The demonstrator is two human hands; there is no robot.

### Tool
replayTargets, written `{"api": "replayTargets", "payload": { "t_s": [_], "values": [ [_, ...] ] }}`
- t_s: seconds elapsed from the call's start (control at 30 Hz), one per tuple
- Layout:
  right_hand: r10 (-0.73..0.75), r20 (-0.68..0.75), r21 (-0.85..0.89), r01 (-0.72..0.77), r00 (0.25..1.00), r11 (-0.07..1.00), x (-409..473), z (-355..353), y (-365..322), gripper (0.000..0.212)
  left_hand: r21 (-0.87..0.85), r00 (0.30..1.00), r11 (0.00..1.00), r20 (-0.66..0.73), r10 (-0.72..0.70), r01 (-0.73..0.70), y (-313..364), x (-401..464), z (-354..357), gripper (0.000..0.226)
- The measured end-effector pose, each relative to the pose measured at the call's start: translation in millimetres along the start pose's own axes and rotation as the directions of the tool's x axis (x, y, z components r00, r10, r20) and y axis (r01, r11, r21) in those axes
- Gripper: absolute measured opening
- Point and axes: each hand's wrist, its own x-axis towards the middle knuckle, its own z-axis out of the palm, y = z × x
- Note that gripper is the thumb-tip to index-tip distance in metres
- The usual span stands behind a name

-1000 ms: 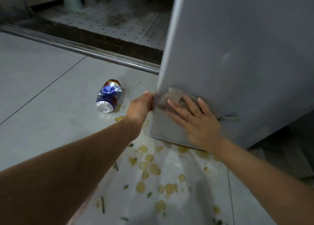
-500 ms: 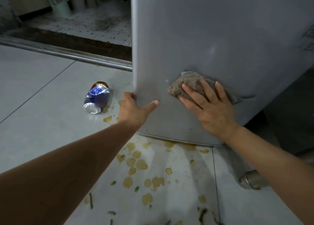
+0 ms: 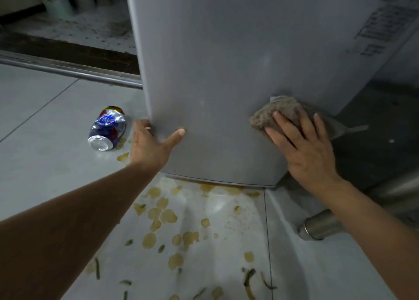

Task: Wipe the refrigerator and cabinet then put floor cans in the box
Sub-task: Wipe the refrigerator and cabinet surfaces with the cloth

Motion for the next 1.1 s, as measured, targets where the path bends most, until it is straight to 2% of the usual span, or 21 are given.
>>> {"api": "replayTargets", "payload": {
  "t_s": [0.07,0.1,0.23,0.33,0.4,0.47,0.6,0.73,0.83,1.0,1.1],
  "values": [
    [0.062,0.032,0.005,-0.062,0.998,0.998,-10.4,8.6,-17.6,0.058,-0.042,1.0,0.999,-0.006,0.01,-0.01,-1.7,0.4,2.0,0.073],
    [0.048,0.071,-0.013,-0.047,0.996,0.999,-19.1,13.4,-28.2,0.057,-0.05,1.0,0.999,-0.009,0.01,-0.011,-2.6,0.9,2.3,0.073],
    [-0.119,0.242,-0.046,0.134,0.963,0.99,-52.0,22.0,-43.3,0.058,-0.036,1.0,0.999,-0.001,0.014,-0.014,-2.5,2.7,2.0,0.075],
    [-0.131,0.195,-0.036,0.14,0.972,0.989,-53.6,16.6,-42.3,0.06,-0.032,1.0,0.999,-0.011,0.013,-0.014,-2.4,0.6,2.0,0.076],
    [-0.147,0.159,-0.045,0.156,0.976,0.987,-50.1,9.4,-32.6,0.07,-0.036,1.0,0.999,-0.008,0.015,-0.015,-1.9,-1.2,2.3,0.075],
    [-0.055,0.106,-0.072,0.063,0.993,0.995,-41.6,2.4,-17.2,0.074,-0.037,1.0,0.999,-0.009,0.018,-0.018,-3.0,-1.4,2.5,0.074],
    [0.229,0.076,0.003,-0.23,0.97,0.973,-33.4,7.8,-29.2,0.059,-0.044,1.0,0.999,-0.015,0.016,-0.017,-5.6,-1.3,4.0,0.073],
    [0.486,0.217,0.086,-0.513,0.847,0.854,-38.2,15.6,-75.1,0.052,-0.043,1.0,0.999,0.007,0.012,-0.011,-4.9,-0.1,4.3,0.075],
    [0.625,0.281,0.122,-0.673,0.729,0.73,-36.2,14.4,-99.8,0.066,-0.016,1.0,1.0,0.018,-0.013,0.013,-2.1,-1.1,0.7,0.079],
    [0.812,0.191,0.204,-0.832,0.551,0.516,2.8,8.5,-99.4,0.08,0.021,1.0,1.0,0.017,-0.023,0.022,0.1,-1.0,-1.4,0.082],
    [0.885,0.162,0.351,-0.864,0.437,0.362,16.4,11.8,-94.6,0.074,0.011,1.0,1.0,0.01,-0.007,0.007,-2.2,-1.9,0.0,0.08]
  ]
}}
